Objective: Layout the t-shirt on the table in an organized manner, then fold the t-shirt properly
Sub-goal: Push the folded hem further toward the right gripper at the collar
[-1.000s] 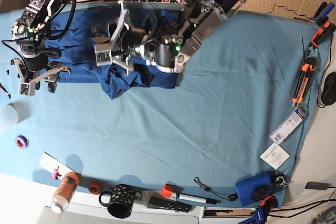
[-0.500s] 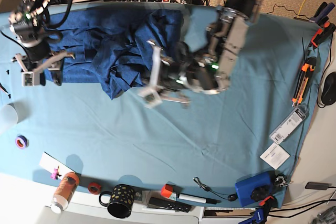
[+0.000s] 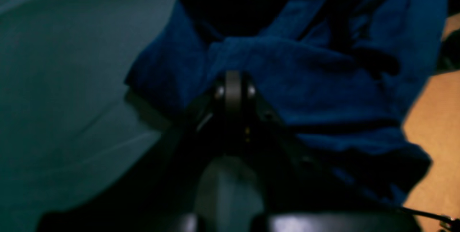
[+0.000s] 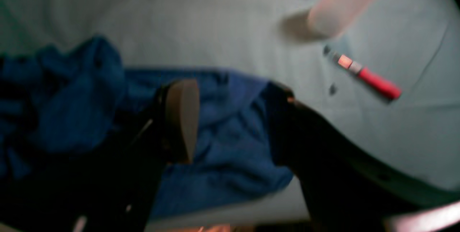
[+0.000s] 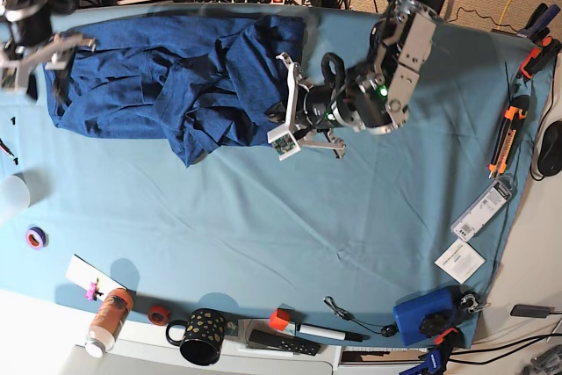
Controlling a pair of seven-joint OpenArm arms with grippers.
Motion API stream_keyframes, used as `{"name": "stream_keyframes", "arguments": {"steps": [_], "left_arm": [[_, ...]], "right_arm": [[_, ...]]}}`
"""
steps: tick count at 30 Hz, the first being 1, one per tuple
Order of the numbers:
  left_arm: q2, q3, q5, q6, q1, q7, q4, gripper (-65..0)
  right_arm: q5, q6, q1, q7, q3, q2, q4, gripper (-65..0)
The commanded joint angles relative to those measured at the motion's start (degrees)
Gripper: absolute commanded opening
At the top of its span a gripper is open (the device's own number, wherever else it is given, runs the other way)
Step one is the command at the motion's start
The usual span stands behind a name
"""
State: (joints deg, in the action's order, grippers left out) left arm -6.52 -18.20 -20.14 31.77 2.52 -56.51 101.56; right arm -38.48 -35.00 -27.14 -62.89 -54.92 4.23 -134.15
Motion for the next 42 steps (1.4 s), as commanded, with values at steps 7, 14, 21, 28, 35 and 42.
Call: {"name": "stream_keyframes", "arguments": {"steps": [7,14,21,28,35,42], "left_arm": [[0.3,0.0,4.9,-3.3,1.3,3.4,1.0,-65.0],[0.3,0.0,6.1,-3.3,1.2,3.0,0.4,-65.0],[0.3,0.0,7.7,-3.5,1.0,4.2,0.3,-65.0],[0.3,0.0,8.6,-3.5,0.9,4.8,-2.0,-65.0],[0.3,0.0,4.2,-3.5,0.9,4.2,-3.9,-65.0],[2.0,0.0,-1.1,0.0,-1.7,3.4,-3.9,-65.0]], "right_arm": [[-5.0,0.5,-0.8,-2.3,-4.0,-4.6,-0.9,-35.1],[-5.7,0.5,-0.8,-3.6,-4.0,-4.7,-0.9,-35.1],[-7.0,0.5,-0.8,-3.7,-4.0,-4.7,-0.9,-35.1],[-7.2,0.5,-0.8,-3.7,-4.0,-4.7,-0.9,-35.1],[-7.2,0.5,-0.8,-3.6,-4.0,-4.7,-0.9,-35.1],[-7.2,0.5,-0.8,-3.2,-4.0,-4.7,-0.9,-35.1]]}}
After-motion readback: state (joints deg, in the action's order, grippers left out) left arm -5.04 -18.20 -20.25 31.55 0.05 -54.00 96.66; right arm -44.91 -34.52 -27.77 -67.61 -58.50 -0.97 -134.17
